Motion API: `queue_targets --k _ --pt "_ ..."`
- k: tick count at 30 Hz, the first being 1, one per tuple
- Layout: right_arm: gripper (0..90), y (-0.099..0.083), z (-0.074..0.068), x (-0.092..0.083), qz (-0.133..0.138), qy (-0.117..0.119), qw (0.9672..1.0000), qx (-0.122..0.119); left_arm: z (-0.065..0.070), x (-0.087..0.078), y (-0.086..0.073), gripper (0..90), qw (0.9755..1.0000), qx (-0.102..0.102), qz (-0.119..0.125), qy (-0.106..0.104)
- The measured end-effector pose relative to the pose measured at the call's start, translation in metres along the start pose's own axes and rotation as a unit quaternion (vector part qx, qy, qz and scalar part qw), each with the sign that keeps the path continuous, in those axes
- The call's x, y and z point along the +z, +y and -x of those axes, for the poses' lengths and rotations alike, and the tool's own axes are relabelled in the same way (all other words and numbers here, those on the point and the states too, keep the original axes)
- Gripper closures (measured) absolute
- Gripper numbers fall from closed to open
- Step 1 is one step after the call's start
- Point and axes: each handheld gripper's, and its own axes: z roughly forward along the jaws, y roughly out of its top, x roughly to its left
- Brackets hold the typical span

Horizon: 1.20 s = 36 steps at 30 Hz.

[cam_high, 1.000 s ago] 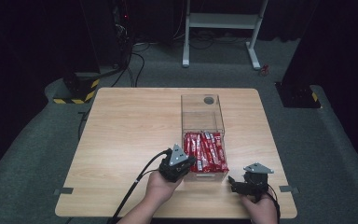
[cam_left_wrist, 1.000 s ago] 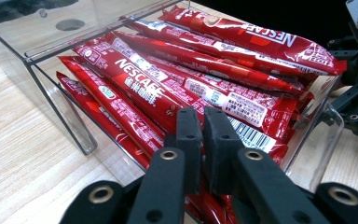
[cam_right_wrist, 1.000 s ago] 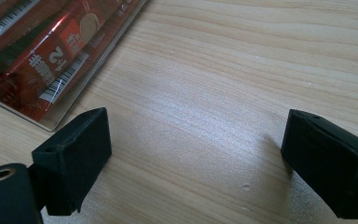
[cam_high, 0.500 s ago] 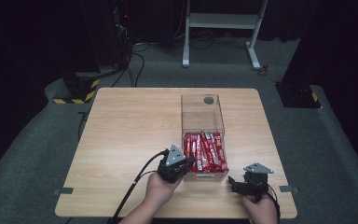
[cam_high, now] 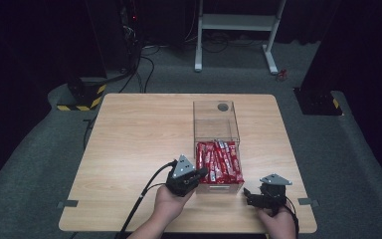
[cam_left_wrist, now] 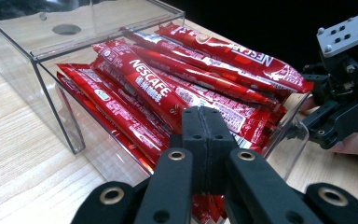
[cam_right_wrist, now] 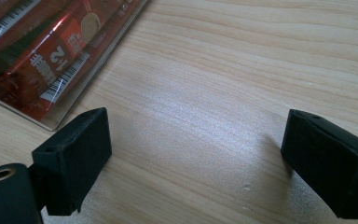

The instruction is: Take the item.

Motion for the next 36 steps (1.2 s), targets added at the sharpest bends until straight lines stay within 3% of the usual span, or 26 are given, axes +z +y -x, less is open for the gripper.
queue_targets --k 13,36 --pt "8.1 0.000 0.000 0.000 0.000 0.000 1.0000 0.000 -0.002 -0.005 0.003 89.8 0.9999 -0.002 0.013 -0.010" --pt "8.1 0.000 0.000 0.000 0.001 0.000 1.0000 0.001 -0.006 -0.011 0.006 89.8 0.9991 0.017 0.028 -0.027"
